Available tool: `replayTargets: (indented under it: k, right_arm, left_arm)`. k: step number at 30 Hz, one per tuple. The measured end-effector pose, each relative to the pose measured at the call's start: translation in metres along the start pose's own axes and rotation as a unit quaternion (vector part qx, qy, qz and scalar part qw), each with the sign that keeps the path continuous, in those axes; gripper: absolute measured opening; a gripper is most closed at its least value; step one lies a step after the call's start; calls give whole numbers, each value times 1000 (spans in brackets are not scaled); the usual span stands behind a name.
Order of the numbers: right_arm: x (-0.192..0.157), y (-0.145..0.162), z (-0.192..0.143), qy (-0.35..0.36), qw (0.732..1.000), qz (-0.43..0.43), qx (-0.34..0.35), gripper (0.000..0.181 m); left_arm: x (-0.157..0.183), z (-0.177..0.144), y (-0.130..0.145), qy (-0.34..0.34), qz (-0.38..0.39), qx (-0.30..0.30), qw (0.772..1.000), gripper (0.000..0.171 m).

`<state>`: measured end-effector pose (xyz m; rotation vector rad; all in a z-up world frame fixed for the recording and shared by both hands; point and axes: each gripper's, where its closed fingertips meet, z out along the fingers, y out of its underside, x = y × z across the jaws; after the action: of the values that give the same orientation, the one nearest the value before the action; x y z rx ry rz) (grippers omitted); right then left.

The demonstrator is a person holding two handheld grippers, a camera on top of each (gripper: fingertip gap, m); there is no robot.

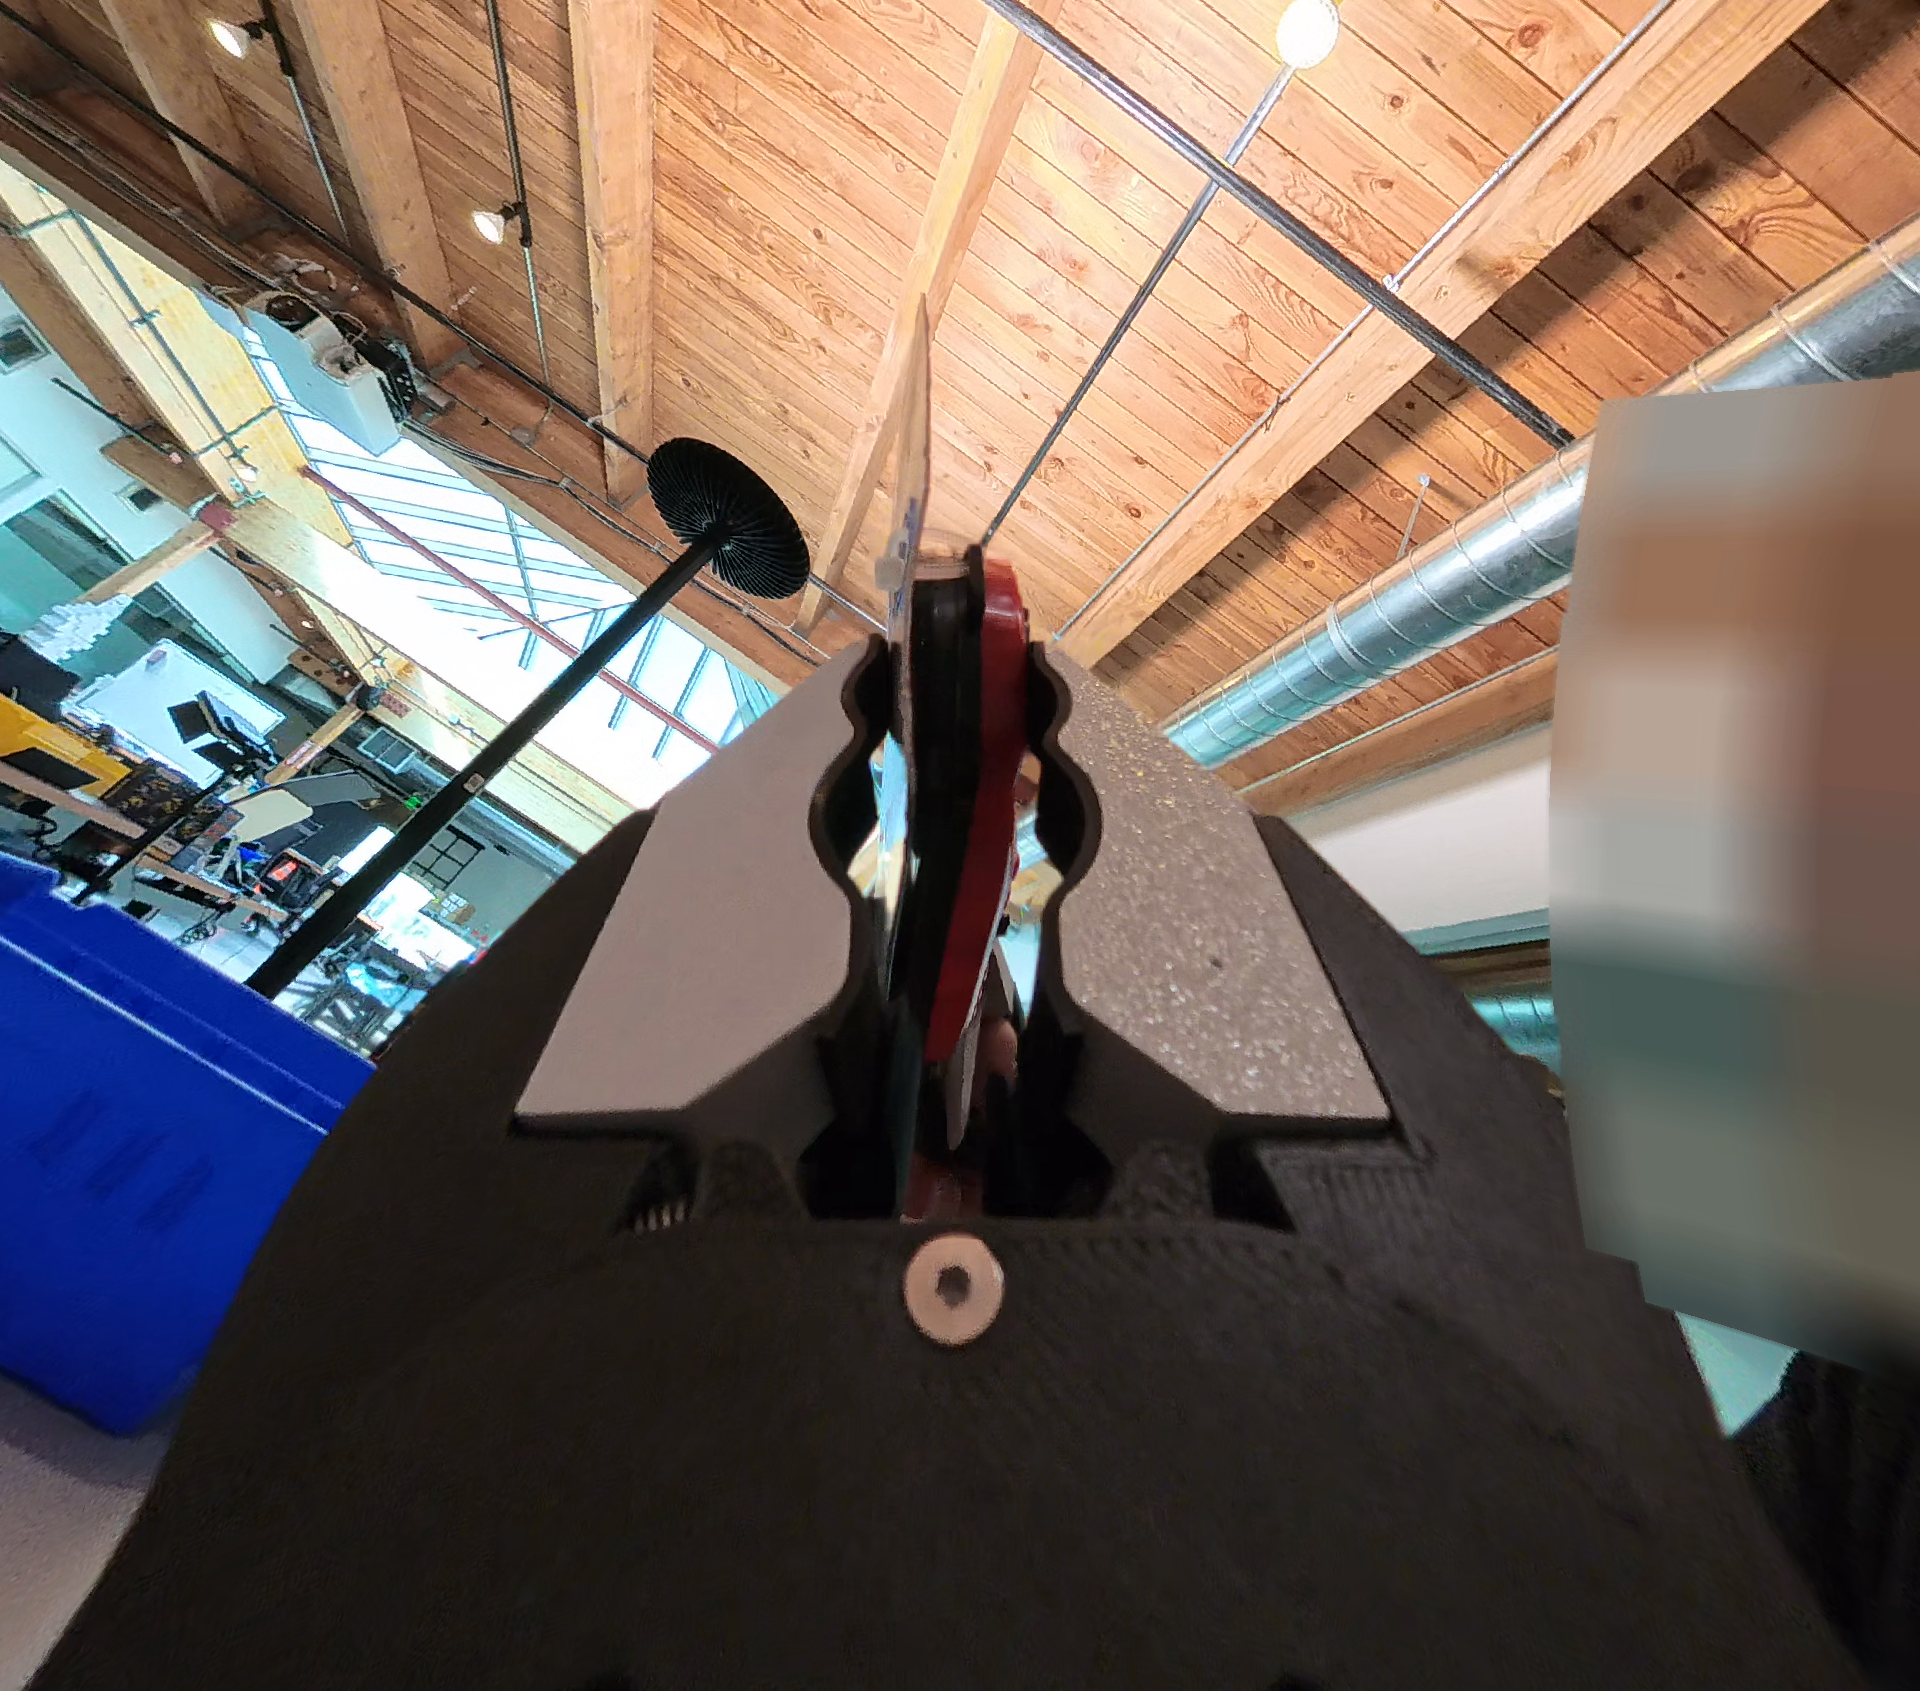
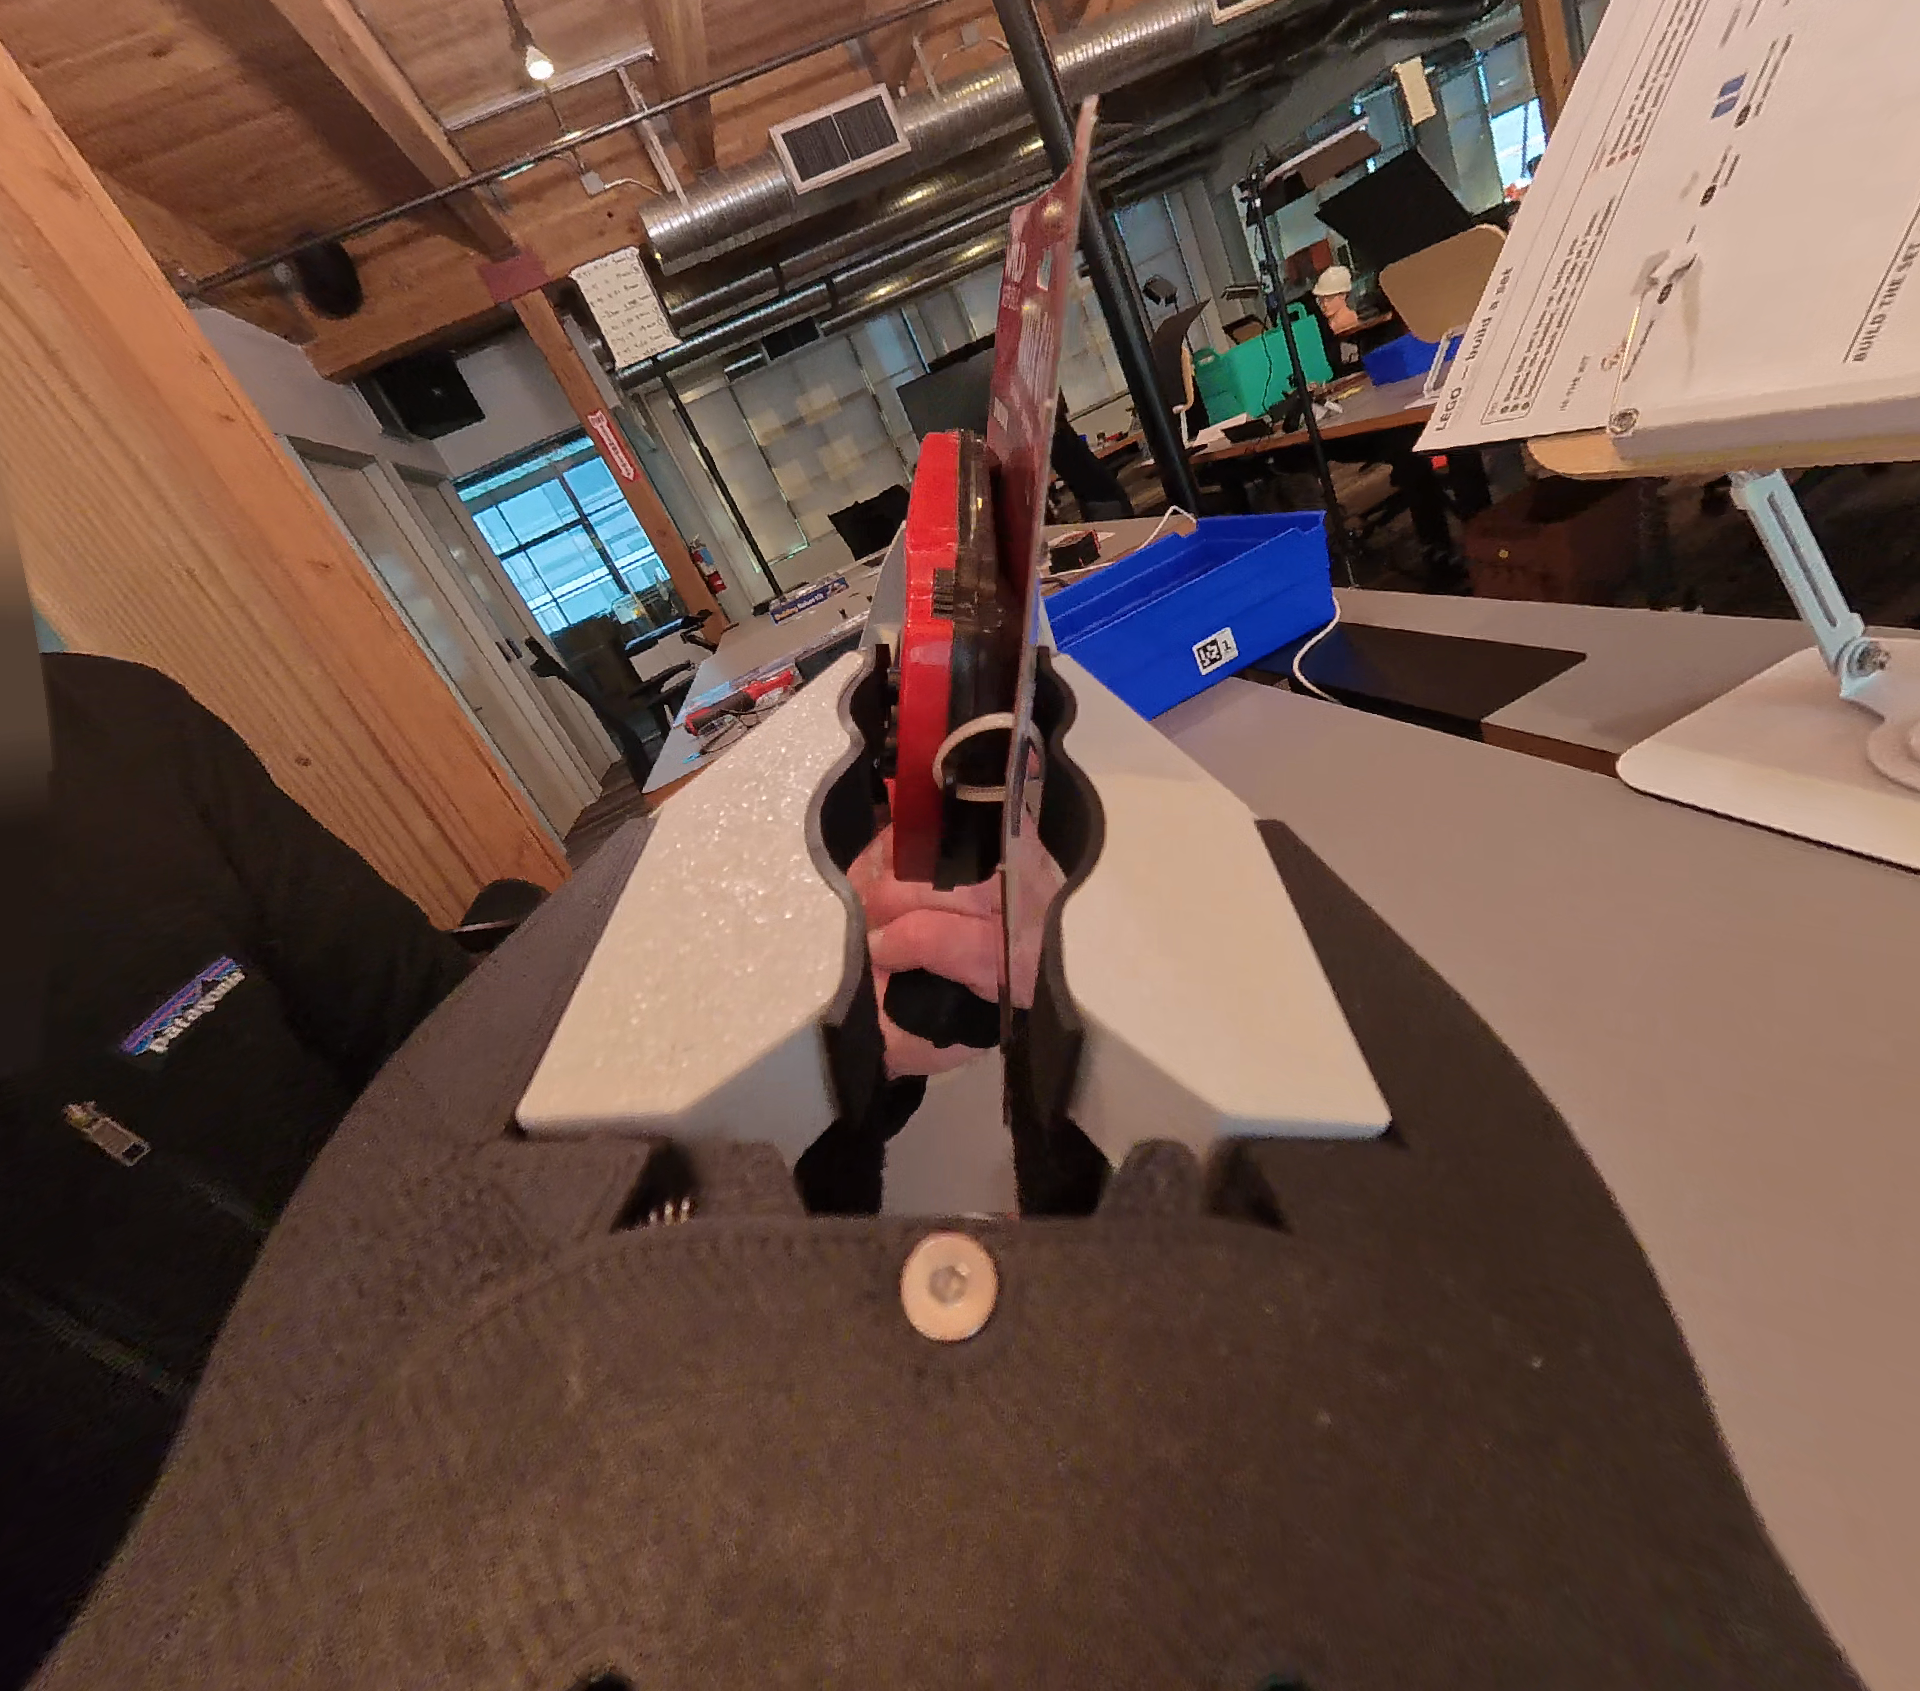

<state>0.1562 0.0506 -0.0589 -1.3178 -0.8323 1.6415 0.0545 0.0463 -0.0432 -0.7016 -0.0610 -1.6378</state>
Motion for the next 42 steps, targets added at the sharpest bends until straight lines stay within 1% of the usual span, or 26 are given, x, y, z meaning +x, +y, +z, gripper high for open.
replayTargets:
  k: [2, 5, 7, 9, 13, 15, 17, 19, 20, 23, 24, 26, 28, 30, 31, 33, 35, 37, 39, 42]
  right_arm:
    - [-3, -5, -4, -6, 1000, 4, 5, 24]
    - [-7, -7, -8, -7, 1000, -4, -8, 23]
    - [-6, -9, -13, -5, 1000, -3, -10, 23]
    - [-4, -11, -17, -2, 1000, 2, -13, 23]
    - [-3, -11, -25, -5, 999, 7, -33, 23]
    - [-2, -6, -27, -8, 998, 8, -54, 23]
    - [-2, 1, -30, -11, 997, 7, -78, 23]
    - [-4, 2, -32, -19, 996, 9, -90, 23]
    - [-5, 2, -32, -19, 995, 6, -98, 23]
    - [-1, 0, -34, -14, 993, 12, -118, 23]
    - [0, -2, -35, -17, 992, 17, -120, 23]
    - [1, -9, -33, -22, 993, 25, -112, 24]
    - [1, -21, -28, -21, 995, 27, -96, 27]
    - [1, -30, -20, -13, 995, 13, -95, 30]
    - [2, -33, -16, -7, 995, 5, -97, 34]
    - [7, -35, -12, 10, 995, -1, -99, 50]
    - [9, -35, -14, 14, 997, 3, -80, 51]
    - [8, -32, -14, 15, 998, 0, -61, 51]
    - [8, -27, -9, 21, 998, -5, -56, 50]
    - [10, -27, -4, 27, 999, -8, -33, 39]
  left_arm:
    - [2, 3, 4, 10, 2, -23, 1000, 24]
    - [5, 5, 8, 18, 9, -58, 998, 27]
    - [4, 7, 14, 11, 28, -101, 994, 29]
    - [4, 6, 21, 8, 46, -149, 988, 38]
    - [2, 2, 35, -5, 83, -237, 968, 51]
    - [-2, -2, 41, -21, 101, -271, 957, 48]
    - [-7, -6, 47, -37, 119, -305, 944, 50]
    - [-5, -12, 59, -32, 123, -348, 929, 38]
    - [-6, -14, 63, -31, 132, -359, 923, 34]
    - [-13, -16, 70, -44, 117, -373, 919, 33]
    - [-13, -15, 70, -44, 119, -367, 921, 32]
    - [-11, -9, 67, -38, 100, -334, 936, 29]
    - [-12, -4, 63, -32, 87, -289, 953, 27]
    - [-12, 2, 54, -24, 58, -229, 971, 27]
    - [-10, 3, 48, -15, 55, -200, 978, 26]
    - [-10, 4, 38, -11, 44, -156, 987, 25]
    - [-8, 3, 24, -5, 30, -122, 992, 26]
    - [-10, 2, 20, -13, 43, -123, 991, 25]
    - [-11, 2, 25, -12, 47, -136, 989, 25]
    - [-12, 3, 33, -18, 60, -159, 985, 25]
